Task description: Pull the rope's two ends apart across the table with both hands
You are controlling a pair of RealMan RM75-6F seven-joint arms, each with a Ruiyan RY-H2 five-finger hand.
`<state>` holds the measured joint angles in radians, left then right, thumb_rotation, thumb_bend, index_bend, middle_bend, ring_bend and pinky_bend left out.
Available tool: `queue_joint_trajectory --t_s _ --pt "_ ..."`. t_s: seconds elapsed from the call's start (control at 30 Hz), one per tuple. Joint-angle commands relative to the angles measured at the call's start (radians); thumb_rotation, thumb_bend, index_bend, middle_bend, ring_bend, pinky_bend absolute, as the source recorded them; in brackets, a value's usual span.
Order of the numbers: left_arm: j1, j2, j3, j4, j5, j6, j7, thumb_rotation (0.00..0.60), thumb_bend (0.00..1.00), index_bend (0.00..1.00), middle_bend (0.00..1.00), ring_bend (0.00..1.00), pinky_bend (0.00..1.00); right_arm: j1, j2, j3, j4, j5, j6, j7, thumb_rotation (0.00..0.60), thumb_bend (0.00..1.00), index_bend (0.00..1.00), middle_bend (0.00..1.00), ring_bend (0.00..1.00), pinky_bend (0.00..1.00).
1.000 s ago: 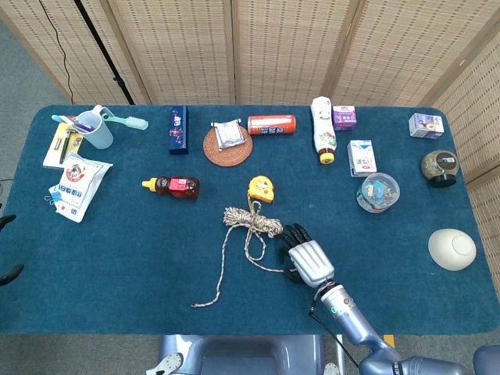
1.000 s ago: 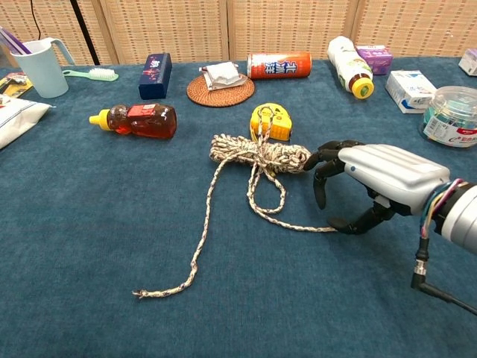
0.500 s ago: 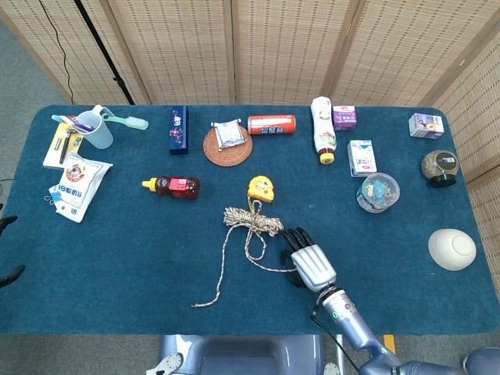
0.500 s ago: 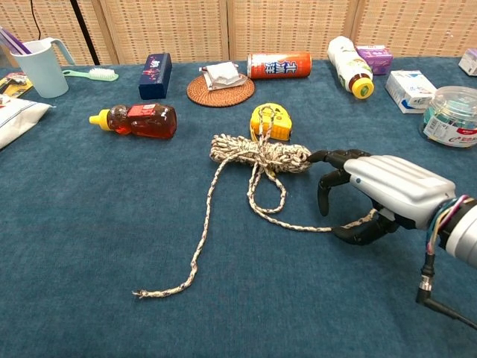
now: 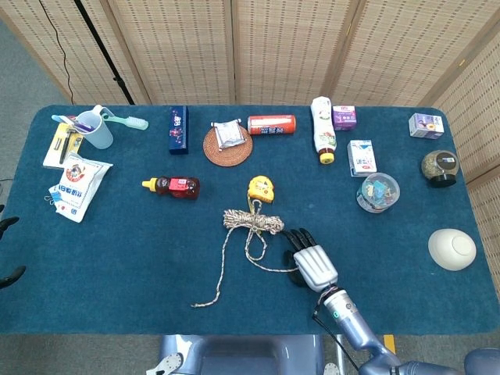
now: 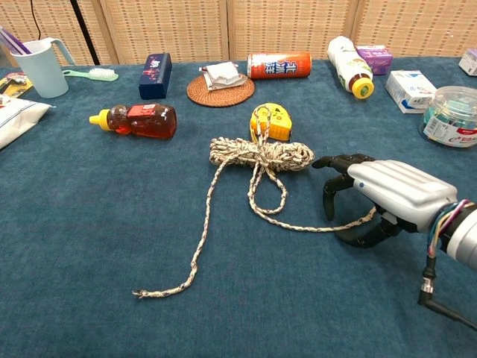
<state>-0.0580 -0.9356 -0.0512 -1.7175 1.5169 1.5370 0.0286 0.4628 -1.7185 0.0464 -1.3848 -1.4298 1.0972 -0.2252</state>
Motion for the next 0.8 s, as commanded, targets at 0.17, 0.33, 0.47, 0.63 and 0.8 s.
queue_joint_trajectory --t_s 0.17,0.33,0.47,0.63,0.8 --pt "-0.001 -0.004 0.001 0.0 0.002 -0.001 0.003 0.6 0.14 0.2 0.09 0.04 0.0 0.003 0.0 -0.001 0.004 0.003 -0.006 -0.003 0.6 0.36 0.51 0.09 0.0 0.0" --pt "0.002 -0.006 0.003 0.003 0.002 0.003 0.002 0.6 0.14 0.2 0.09 0.04 0.0 0.007 0.001 0.001 0.007 0.011 -0.016 -0.007 0.6 0.36 0.52 0.1 0.0 0.0" --pt "0.002 -0.007 0.003 0.006 0.001 0.002 0.001 0.6 0.14 0.2 0.09 0.04 0.0 0.009 0.0 0.003 0.011 0.018 -0.022 -0.008 0.6 0.36 0.52 0.1 0.0 0.0" --pt "0.0 -0.008 0.003 0.007 0.002 -0.001 0.002 0.6 0.14 0.2 0.09 0.04 0.0 0.011 -0.002 0.004 0.015 0.026 -0.026 -0.011 0.6 0.36 0.52 0.1 0.0 0.0" --pt "-0.002 -0.009 0.003 0.007 0.003 -0.001 0.003 0.6 0.14 0.2 0.09 0.04 0.0 0.013 -0.005 0.004 0.018 0.029 -0.029 -0.012 0.6 0.36 0.52 0.11 0.0 0.0"
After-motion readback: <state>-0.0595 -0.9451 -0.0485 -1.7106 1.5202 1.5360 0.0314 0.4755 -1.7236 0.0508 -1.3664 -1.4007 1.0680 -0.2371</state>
